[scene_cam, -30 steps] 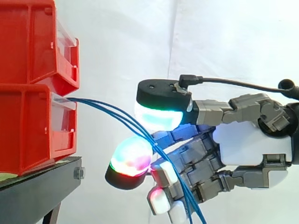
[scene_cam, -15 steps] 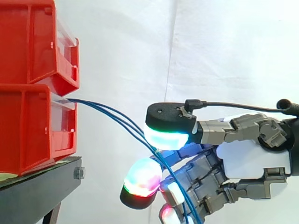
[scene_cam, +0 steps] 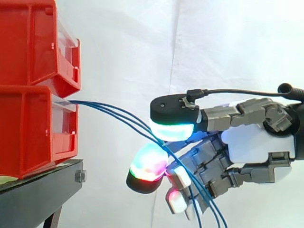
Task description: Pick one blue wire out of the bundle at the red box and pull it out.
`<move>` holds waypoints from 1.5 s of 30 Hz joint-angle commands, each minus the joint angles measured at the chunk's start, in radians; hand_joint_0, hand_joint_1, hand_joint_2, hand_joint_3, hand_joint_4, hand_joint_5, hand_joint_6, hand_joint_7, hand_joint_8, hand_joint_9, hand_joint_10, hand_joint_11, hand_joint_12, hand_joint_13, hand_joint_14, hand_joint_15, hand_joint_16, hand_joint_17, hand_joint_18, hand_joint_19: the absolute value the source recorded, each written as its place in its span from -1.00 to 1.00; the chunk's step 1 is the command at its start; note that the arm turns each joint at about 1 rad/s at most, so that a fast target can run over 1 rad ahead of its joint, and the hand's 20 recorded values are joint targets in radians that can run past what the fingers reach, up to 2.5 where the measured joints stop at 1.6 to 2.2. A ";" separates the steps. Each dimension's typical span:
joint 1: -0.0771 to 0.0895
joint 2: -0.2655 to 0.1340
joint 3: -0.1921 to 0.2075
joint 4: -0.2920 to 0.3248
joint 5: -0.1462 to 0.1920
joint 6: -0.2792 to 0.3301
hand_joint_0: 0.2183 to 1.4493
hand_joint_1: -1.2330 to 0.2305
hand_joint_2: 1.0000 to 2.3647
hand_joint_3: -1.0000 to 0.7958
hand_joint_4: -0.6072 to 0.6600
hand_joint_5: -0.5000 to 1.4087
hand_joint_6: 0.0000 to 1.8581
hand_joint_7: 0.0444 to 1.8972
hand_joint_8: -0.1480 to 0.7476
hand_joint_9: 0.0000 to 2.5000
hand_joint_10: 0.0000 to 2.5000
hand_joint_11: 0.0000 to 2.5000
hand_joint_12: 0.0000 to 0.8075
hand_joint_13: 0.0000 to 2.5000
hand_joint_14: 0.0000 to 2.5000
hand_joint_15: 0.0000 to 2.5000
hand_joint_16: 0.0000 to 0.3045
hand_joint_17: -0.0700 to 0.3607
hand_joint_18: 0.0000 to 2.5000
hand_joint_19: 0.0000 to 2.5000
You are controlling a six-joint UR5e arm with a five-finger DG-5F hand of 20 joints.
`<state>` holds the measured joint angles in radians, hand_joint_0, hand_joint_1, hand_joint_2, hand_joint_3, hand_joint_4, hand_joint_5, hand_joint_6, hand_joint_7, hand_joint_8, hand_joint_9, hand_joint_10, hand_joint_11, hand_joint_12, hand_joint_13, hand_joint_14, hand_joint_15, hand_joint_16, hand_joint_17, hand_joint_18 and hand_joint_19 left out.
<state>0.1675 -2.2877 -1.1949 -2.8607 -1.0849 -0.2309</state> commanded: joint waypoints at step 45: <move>-0.011 0.067 0.000 -0.075 -0.023 -0.034 -0.40 -0.22 -0.97 -0.04 0.30 -0.66 -0.01 -0.13 0.18 -0.24 -0.99 -0.14 0.08 -0.22 -0.99 -0.46 -0.62 -0.06 -0.32 -0.48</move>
<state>0.1568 -2.2207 -1.1950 -2.9361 -1.1075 -0.2654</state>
